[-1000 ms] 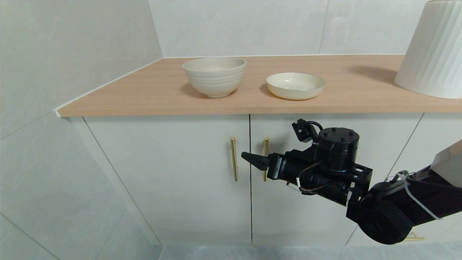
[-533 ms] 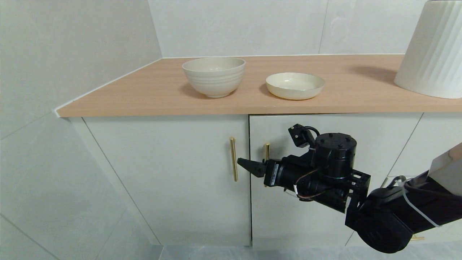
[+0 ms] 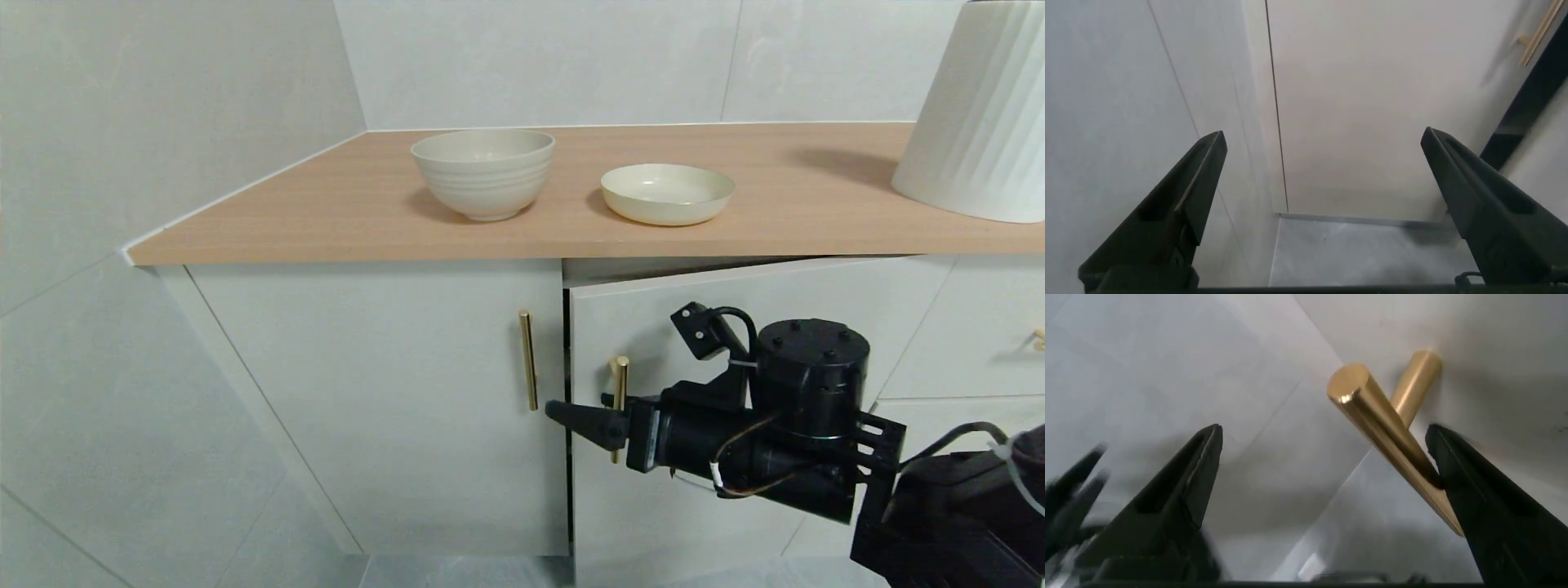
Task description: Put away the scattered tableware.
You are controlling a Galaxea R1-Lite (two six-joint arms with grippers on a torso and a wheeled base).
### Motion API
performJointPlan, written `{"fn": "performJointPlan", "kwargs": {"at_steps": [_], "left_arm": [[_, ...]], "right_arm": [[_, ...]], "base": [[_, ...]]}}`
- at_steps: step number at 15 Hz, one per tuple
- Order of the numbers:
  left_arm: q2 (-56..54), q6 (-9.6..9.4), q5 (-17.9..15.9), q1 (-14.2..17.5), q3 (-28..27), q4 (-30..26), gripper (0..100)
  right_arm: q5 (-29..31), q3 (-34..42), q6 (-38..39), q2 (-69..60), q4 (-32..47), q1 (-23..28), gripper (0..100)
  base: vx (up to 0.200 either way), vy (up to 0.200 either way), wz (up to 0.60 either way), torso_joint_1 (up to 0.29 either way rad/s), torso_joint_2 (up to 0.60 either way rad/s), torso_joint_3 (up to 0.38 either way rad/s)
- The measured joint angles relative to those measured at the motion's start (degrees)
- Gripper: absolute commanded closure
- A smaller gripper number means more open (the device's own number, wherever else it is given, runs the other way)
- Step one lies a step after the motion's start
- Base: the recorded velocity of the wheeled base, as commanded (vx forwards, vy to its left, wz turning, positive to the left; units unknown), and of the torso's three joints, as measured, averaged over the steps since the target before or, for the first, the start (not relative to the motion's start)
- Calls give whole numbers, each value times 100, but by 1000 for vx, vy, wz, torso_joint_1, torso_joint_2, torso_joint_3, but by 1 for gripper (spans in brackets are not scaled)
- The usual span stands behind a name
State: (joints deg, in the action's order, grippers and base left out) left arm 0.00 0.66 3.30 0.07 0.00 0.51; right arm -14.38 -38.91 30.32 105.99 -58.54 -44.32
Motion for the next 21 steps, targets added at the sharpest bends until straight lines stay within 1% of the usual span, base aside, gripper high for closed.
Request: {"fn": "performJointPlan", "kwargs": {"at_steps": [2, 5, 7, 8, 11, 12, 13, 14, 16, 17, 19, 20, 21], "left_arm": [[0, 0, 0, 0, 0, -2, 0], [0, 2, 0, 2, 0, -2, 0], [0, -11, 2, 0, 0, -2, 0], [0, -48, 0, 0, 0, -7, 0], [0, -372, -5, 0, -16, 107, 0], [7, -462, -33, 0, -126, 151, 0], [35, -514, -107, -5, -368, 138, 0], [140, -528, -252, -18, -842, 38, 0], [691, -473, -634, -51, -1749, -168, 0], [1172, -421, -839, -67, -2164, -243, 0], [2398, -345, -1156, -112, -2875, -157, 0], [2984, -308, -1239, -172, -3124, -5, 0], [3688, -222, -1320, -282, -3368, 294, 0]], "right_arm": [[-138, 400, -177, -243, -91, 0, 0], [-635, 1172, -374, -612, -79, 1, 0], [-736, 1381, -478, -795, -44, -62, 0], [-734, 1441, -492, -847, -30, -112, 0], [-734, 1541, -500, -948, -22, -156, 0], [-736, 1563, -497, -1001, 51, -160, 0], [-738, 1579, -500, -1040, 126, -165, 0], [-745, 1580, -501, -1090, 213, -165, 0], [-751, 1593, -506, -1182, 293, -165, 0], [-751, 1598, -555, -1247, 369, -165, 0], [-767, 1618, -846, -1363, 616, -165, 0], [-769, 1623, -902, -1390, 664, -167, 0], [-767, 1624, -924, -1407, 679, -169, 0]], "base": [[0, 0, 0, 0, 0, 0], [0, 0, 0, 0, 0, 0], [0, 0, 0, 0, 0, 0], [0, 0, 0, 0, 0, 0], [0, 0, 0, 0, 0, 0], [0, 0, 0, 0, 0, 0], [0, 0, 0, 0, 0, 0], [0, 0, 0, 0, 0, 0], [0, 0, 0, 0, 0, 0], [0, 0, 0, 0, 0, 0], [0, 0, 0, 0, 0, 0], [0, 0, 0, 0, 0, 0], [0, 0, 0, 0, 0, 0]]}}
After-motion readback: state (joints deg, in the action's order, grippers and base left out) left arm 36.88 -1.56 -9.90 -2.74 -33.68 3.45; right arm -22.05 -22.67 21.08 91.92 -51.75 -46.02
